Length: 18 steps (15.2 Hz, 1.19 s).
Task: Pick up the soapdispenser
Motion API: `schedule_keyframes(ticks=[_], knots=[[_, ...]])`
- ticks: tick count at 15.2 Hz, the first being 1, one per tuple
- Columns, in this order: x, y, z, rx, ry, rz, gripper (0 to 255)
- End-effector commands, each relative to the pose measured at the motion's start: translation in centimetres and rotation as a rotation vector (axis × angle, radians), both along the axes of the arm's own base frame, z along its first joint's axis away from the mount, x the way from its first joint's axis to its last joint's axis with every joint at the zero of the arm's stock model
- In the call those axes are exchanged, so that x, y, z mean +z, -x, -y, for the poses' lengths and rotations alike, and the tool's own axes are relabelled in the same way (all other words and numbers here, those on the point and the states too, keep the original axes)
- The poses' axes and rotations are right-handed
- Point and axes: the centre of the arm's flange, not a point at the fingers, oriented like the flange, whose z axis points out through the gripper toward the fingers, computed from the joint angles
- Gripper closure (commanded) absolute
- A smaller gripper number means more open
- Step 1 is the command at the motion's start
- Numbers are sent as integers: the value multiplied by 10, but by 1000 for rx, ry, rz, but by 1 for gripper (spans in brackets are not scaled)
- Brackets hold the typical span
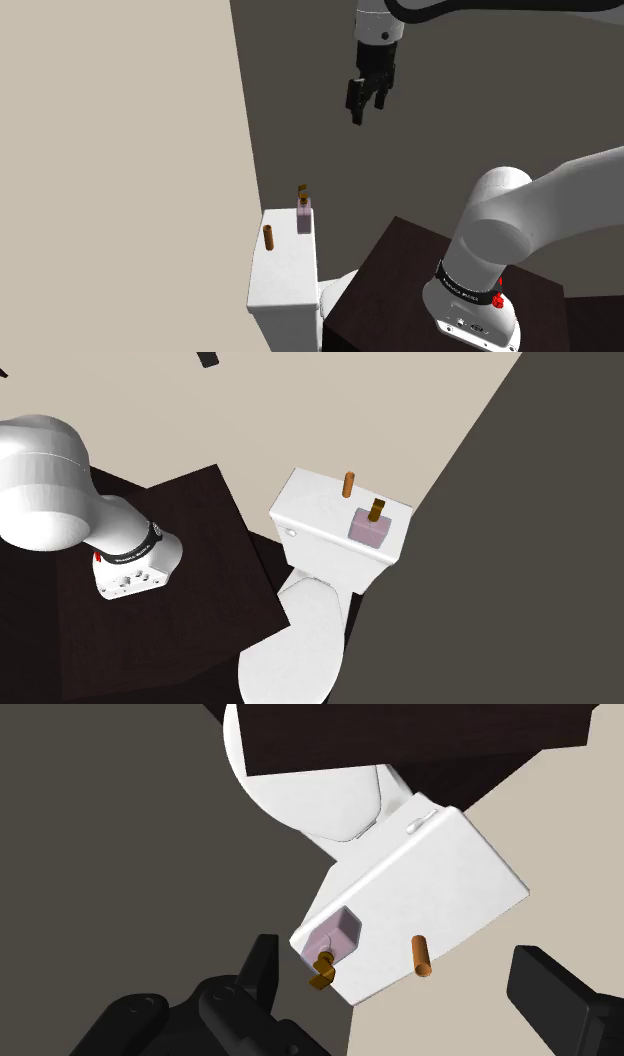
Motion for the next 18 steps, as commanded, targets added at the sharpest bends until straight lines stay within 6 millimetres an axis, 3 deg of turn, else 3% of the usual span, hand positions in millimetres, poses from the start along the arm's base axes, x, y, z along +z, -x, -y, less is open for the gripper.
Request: schedule_keyframes(ticks=[1,18], knots=[[0,0,0,0,0,0,0],[-162,-165,57,-278,-105,-85,0]])
